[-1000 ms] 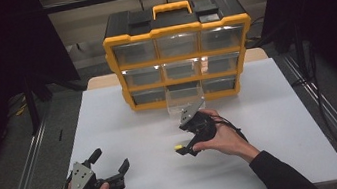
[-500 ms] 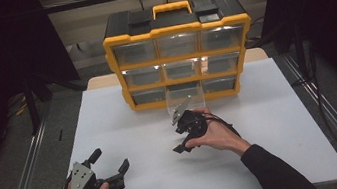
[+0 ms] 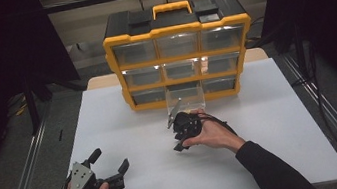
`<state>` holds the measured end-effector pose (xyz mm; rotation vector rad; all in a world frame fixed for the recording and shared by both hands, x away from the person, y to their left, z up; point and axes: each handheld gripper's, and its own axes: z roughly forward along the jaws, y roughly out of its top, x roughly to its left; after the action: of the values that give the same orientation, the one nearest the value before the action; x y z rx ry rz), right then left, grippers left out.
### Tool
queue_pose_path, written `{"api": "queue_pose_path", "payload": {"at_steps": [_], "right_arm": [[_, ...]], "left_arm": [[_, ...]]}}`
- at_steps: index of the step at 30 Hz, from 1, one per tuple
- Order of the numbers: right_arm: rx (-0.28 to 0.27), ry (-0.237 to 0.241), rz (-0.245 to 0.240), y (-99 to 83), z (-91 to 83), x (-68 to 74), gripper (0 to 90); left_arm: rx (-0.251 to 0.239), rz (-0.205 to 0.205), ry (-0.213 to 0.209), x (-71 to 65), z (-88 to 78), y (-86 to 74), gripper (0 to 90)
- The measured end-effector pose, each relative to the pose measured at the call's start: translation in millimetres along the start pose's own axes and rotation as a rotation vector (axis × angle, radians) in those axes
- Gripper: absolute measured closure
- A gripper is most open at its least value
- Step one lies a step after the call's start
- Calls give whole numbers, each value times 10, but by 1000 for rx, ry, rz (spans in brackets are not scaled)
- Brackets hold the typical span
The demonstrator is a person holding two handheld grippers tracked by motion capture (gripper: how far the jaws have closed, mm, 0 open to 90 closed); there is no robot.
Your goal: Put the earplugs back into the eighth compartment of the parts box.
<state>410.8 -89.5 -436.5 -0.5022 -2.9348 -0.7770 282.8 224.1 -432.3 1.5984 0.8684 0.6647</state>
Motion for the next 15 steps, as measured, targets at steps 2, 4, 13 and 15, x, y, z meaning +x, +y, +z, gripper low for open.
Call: {"api": "queue_pose_path", "payload": {"at_steps": [2, 4, 13, 15], "right_arm": [[11, 2, -2, -8, 11, -4, 583], [23, 10, -3, -6, 23, 2, 612], [37, -1, -18, -2, 69, 11, 783], [36, -4, -15, -2, 69, 14, 791]], "left_arm": [[3, 8, 4, 4, -1, 1, 34], [4, 10, 6, 0, -2, 1, 34], [1, 3, 2, 1, -2, 0, 34], [3, 4, 0, 1, -3, -1, 34]]}}
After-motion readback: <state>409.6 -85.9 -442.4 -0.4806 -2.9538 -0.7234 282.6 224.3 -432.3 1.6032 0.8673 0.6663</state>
